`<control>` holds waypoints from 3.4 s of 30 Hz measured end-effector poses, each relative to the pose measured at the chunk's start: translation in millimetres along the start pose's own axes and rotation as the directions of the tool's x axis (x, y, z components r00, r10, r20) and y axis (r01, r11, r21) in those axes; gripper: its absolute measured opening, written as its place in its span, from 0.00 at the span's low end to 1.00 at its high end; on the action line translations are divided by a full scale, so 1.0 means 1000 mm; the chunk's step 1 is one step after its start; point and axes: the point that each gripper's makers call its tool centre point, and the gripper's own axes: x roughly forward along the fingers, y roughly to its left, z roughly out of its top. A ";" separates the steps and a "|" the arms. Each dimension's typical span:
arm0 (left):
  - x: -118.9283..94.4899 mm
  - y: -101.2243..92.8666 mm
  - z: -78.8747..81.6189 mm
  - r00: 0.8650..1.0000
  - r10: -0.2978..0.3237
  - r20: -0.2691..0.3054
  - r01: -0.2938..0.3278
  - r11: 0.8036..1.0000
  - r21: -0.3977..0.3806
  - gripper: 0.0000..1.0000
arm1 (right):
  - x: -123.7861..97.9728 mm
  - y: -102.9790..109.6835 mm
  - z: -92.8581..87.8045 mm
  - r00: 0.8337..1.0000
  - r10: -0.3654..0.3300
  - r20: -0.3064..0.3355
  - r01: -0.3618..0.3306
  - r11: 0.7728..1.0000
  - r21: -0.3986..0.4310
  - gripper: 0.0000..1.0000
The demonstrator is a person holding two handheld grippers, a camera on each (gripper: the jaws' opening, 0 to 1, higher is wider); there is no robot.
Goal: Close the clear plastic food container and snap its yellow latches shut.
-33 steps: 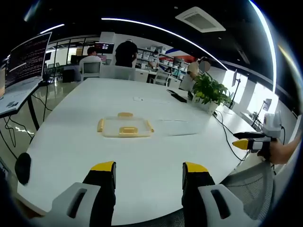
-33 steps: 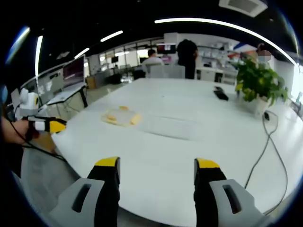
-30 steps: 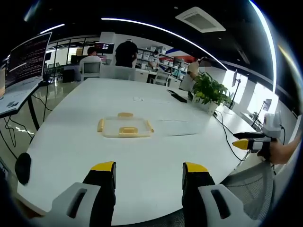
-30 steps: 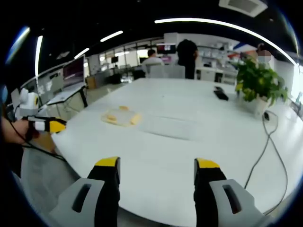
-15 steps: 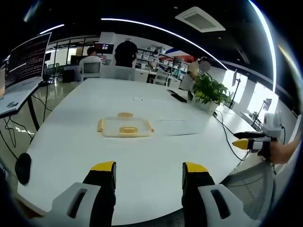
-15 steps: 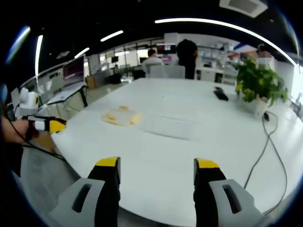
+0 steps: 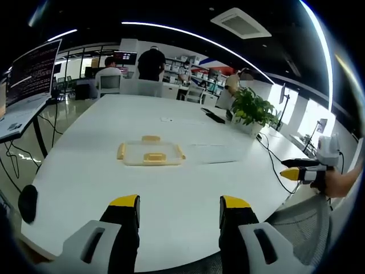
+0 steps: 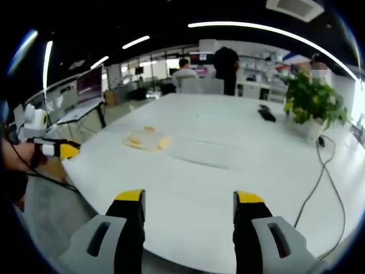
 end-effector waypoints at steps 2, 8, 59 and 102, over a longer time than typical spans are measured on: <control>0.000 0.000 0.000 1.000 0.000 -0.001 0.000 1.000 -0.001 0.51 | 0.000 0.000 0.000 1.000 0.000 -0.001 0.000 1.000 -0.002 0.59; 0.000 -0.001 0.000 1.000 -0.002 -0.002 0.002 1.000 -0.001 0.51 | -0.001 0.002 0.001 1.000 0.006 0.000 -0.006 1.000 -0.008 0.59; 0.011 0.014 0.008 0.999 -0.037 -0.040 0.038 0.999 0.022 0.54 | 0.020 0.015 0.018 0.997 0.066 -0.031 -0.068 0.993 -0.098 0.59; 0.066 0.055 0.046 0.992 -0.100 -0.082 0.115 0.970 0.215 0.54 | 0.103 0.044 0.077 0.982 0.185 -0.045 -0.190 0.952 -0.241 0.58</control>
